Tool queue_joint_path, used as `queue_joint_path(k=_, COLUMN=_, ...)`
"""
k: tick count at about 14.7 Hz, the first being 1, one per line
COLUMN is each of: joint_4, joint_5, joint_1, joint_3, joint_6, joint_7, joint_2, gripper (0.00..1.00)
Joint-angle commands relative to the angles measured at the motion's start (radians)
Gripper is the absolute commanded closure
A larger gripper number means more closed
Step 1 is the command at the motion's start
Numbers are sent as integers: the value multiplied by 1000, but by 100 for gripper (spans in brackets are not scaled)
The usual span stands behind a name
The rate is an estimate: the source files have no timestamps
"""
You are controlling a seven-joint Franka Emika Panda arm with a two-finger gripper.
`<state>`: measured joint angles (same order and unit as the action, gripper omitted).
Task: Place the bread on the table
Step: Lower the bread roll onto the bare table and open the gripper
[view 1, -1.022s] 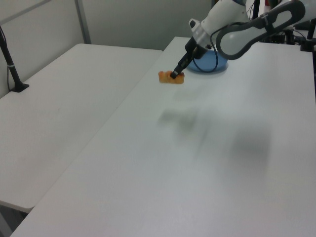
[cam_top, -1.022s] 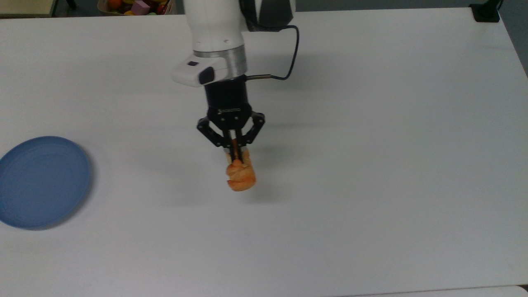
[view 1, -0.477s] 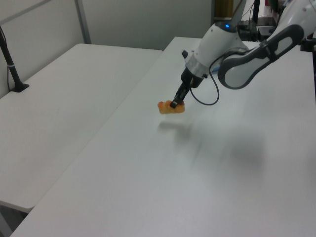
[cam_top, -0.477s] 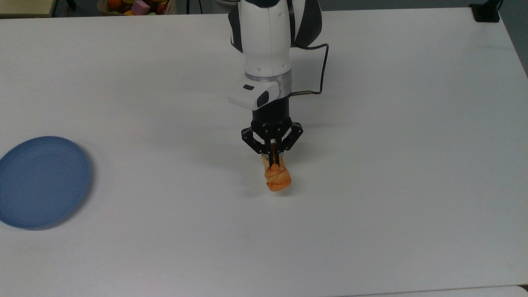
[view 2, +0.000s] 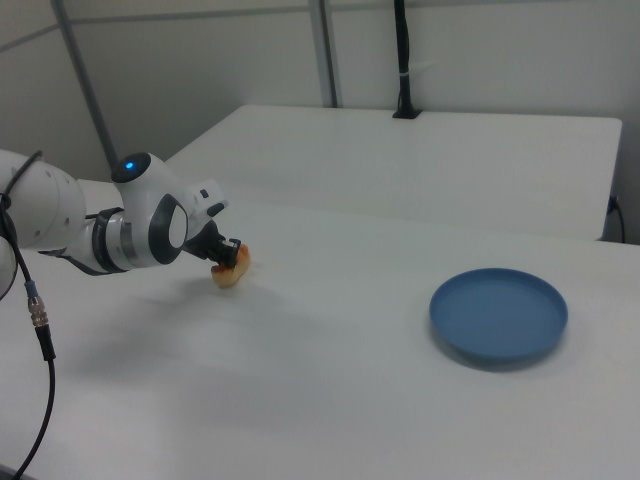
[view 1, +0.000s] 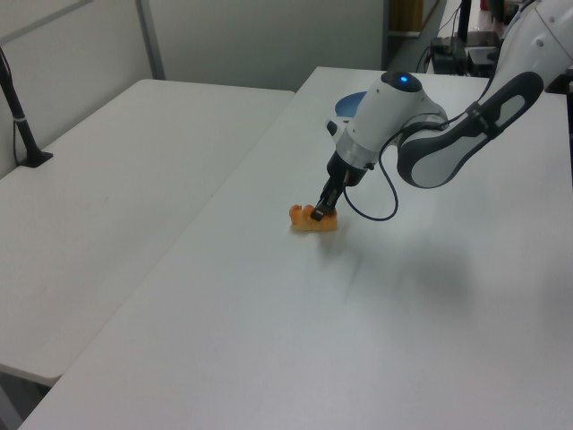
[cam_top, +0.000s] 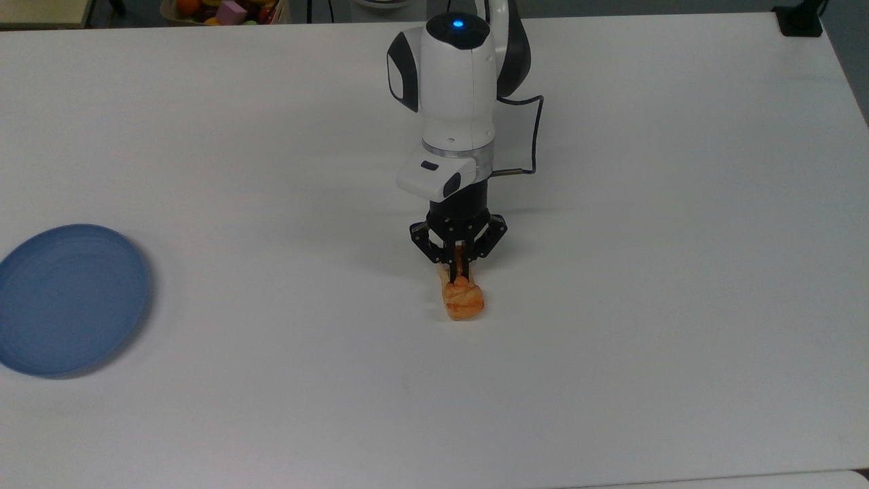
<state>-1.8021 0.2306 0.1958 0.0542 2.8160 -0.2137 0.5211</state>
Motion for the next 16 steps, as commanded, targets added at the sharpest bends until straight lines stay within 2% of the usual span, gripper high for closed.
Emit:
queue_joint_path(k=1, joint_4=-5, joint_5=27, joint_1=7, joint_3=-8, joint_6=16, joint_7=-33, joint_2=0, gripper=33)
queue_joint_path(k=2, joint_4=-8, joint_5=29, joint_1=5, joint_3=-8, joint_6=13, joint_7=-33, joint_2=0, gripper=13)
queue_joint_path(k=3, joint_4=-8, joint_5=29, joint_1=2, joint_3=-8, joint_6=11, joint_7=-33, joint_2=0, gripper=0)
queue_joint_path(k=10, joint_4=-3, joint_5=27, joint_1=2, joint_3=-8, joint_6=-33, joint_7=-70, joint_2=-16, gripper=0)
queue_joint_path(k=13, joint_4=-5, joint_5=24, joint_1=-4, joint_3=-7, joint_6=-59, joint_7=-117, joint_2=-62, gripper=0)
queue_joint_path(k=16, joint_4=-2, joint_5=15, joint_1=-9, joint_3=-5, joint_6=-166, joint_7=-241, joint_2=-136, gripper=0)
